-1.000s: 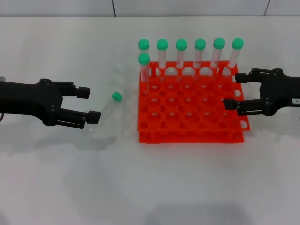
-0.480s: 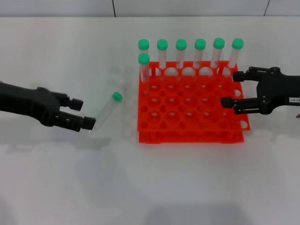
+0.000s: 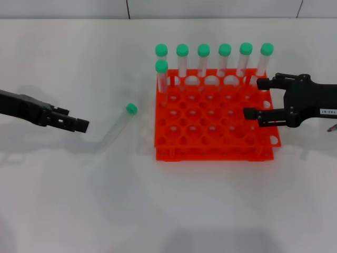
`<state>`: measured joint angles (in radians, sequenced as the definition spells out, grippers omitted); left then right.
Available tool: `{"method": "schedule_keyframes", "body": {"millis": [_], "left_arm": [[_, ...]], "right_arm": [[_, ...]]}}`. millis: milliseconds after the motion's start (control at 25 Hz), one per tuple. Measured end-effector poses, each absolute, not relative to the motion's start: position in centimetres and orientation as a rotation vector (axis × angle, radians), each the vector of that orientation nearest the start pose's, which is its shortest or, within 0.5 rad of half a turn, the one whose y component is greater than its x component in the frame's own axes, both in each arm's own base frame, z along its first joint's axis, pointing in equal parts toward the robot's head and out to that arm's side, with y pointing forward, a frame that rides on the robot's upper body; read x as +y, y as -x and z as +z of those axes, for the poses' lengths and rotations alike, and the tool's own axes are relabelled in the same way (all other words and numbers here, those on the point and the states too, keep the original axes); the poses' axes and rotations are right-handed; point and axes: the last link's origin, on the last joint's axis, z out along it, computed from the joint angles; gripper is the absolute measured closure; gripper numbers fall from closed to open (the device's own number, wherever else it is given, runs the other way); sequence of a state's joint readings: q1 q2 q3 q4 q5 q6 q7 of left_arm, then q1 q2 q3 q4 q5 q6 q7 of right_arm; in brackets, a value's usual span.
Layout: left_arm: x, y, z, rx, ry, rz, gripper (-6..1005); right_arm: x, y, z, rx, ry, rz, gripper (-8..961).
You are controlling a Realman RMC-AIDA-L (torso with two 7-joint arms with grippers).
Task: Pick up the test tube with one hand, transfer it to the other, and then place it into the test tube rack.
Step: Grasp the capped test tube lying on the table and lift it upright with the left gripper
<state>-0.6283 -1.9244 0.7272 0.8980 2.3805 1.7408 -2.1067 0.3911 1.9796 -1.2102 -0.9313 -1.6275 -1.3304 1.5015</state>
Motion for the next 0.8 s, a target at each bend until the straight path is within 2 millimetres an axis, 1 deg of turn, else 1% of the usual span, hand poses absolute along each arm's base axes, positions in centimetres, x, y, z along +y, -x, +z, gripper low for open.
{"method": "schedule_keyframes", "body": {"millis": [160,280,600,640,680,800], "left_arm": [[36.0,26.8,7.6,-1.276,2.667,0.014,133],[36.8,26.2,6.8,-1.250,2.681,0.076,135],[38.4,24.9,4.0,-1.190,2.712,0.255,139],[38.4,24.9,4.0,-1.190,2.712,0.255,139],[38.7,24.8,3.0,-1.183,2.697,0.299,140],[38.9,24.7,2.3,-1.187,2.685,0.322,141]], "right_arm": [[34.4,-23.5,1.9,0.425,2.698,0.594,95],[34.4,-23.5,1.9,0.427,2.697,0.596,95],[34.3,-23.6,1.8,0.428,2.695,0.597,96],[34.3,-23.6,1.8,0.428,2.695,0.598,96],[34.3,-23.6,1.8,0.426,2.695,0.598,96],[34.3,-23.5,1.6,0.418,2.697,0.602,96]]}}
